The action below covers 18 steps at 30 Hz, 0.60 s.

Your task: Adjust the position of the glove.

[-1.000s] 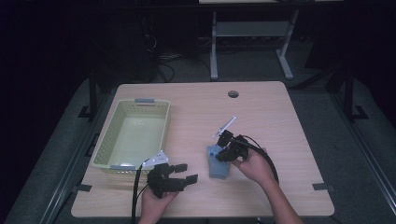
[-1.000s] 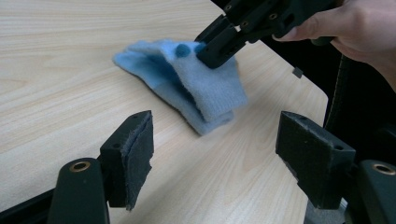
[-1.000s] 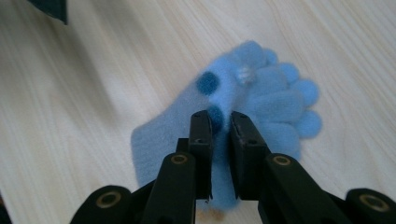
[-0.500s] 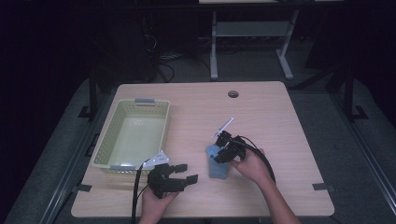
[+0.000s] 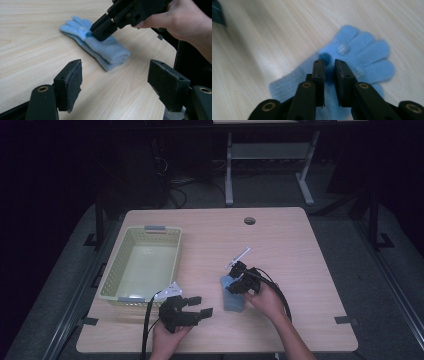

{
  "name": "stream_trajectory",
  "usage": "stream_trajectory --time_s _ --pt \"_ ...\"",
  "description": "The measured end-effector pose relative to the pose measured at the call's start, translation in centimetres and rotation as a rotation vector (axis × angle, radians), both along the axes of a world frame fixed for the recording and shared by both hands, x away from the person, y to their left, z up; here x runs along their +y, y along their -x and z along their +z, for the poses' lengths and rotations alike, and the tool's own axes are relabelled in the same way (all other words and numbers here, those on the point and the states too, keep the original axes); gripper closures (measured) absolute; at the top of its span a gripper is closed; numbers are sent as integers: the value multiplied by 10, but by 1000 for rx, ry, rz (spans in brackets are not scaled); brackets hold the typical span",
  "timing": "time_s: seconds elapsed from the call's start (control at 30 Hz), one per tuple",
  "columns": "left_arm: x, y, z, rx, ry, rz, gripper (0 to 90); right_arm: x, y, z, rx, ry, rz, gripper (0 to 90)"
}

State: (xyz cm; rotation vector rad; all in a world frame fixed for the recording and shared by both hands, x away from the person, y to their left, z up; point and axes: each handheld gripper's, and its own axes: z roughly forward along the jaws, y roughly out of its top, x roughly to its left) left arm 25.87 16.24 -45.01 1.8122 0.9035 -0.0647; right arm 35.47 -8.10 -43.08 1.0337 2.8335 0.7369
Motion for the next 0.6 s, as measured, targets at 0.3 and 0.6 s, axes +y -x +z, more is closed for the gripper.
stream_trajectory --time_s 0.3,0.6 --pt "-4 1 -1 0 -2 -11 276 -1 1 -4 1 -10 2 812" --pt "-7 1 -5 23 6 -23 276 -3 10 4 -34 -48 0 757"
